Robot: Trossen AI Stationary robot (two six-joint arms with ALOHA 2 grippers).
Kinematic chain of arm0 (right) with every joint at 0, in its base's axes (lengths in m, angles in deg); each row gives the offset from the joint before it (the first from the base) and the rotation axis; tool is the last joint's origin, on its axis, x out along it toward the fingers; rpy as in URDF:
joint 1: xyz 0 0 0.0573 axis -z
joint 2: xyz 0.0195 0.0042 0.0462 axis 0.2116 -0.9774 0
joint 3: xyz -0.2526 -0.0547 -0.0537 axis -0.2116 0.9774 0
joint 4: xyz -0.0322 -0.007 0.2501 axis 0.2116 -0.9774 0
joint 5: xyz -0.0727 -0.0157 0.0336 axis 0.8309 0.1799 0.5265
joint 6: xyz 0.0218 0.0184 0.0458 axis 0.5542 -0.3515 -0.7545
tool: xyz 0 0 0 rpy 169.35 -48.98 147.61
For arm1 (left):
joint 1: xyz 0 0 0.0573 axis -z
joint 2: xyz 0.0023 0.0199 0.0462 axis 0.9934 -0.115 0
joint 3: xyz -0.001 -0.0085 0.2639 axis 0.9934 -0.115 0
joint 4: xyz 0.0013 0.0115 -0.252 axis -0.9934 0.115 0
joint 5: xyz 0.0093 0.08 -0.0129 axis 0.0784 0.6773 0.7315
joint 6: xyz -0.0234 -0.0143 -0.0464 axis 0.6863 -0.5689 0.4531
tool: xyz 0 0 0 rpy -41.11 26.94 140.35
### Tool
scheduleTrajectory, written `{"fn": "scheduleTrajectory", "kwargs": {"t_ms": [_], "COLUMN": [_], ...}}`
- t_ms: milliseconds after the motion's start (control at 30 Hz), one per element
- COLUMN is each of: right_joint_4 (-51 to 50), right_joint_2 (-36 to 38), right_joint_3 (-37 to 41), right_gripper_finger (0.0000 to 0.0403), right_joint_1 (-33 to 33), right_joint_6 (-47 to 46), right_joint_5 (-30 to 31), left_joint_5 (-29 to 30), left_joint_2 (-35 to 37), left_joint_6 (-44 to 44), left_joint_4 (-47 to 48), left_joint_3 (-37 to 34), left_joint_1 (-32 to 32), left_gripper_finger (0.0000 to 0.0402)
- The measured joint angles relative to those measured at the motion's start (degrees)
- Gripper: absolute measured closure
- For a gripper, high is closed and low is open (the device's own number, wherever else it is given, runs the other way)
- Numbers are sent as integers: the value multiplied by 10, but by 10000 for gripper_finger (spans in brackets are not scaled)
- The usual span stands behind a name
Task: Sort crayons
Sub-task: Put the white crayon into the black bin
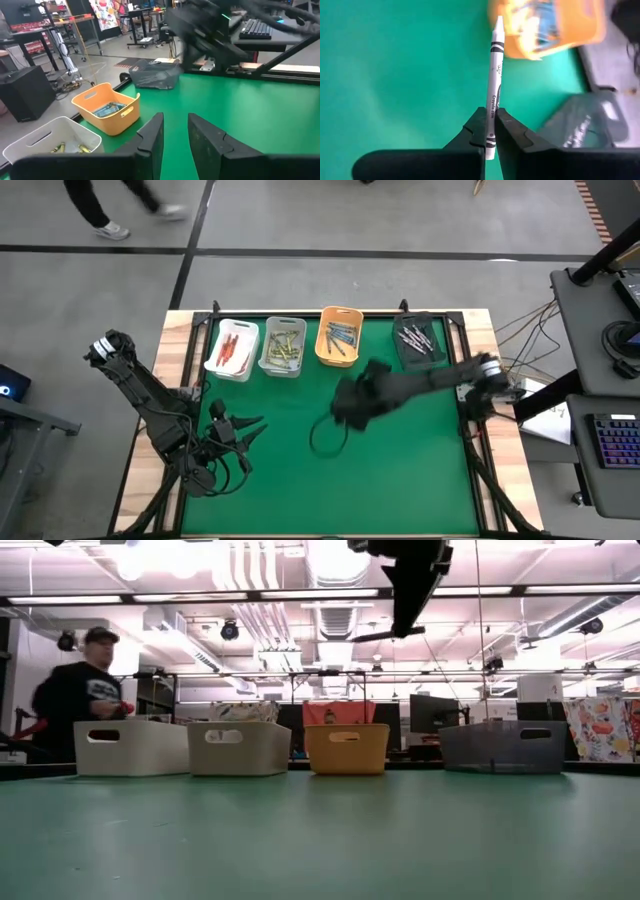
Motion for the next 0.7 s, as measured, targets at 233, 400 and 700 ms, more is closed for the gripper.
{"fn": "scheduleTrajectory", "kwargs": {"t_ms": [233,400,700], "right_joint_4": [-8,30,165], "right_joint_2": [109,167,224], "right_joint_3": [51,134,320], "right_gripper_finger": [390,390,390], "right_joint_1": [158,288,518], "right_joint_6": [22,60,111], "right_joint_5": [4,-22,-134], "left_joint_5": [28,29,29], "left_joint_2": [0,0,1], "left_joint_6": [-4,-18,-31], "left_joint_4": [1,1,1], "left_joint_3": [0,0,0], "left_joint_1": [-1,-2,-5], "left_gripper_finger": [331,331,331]}}
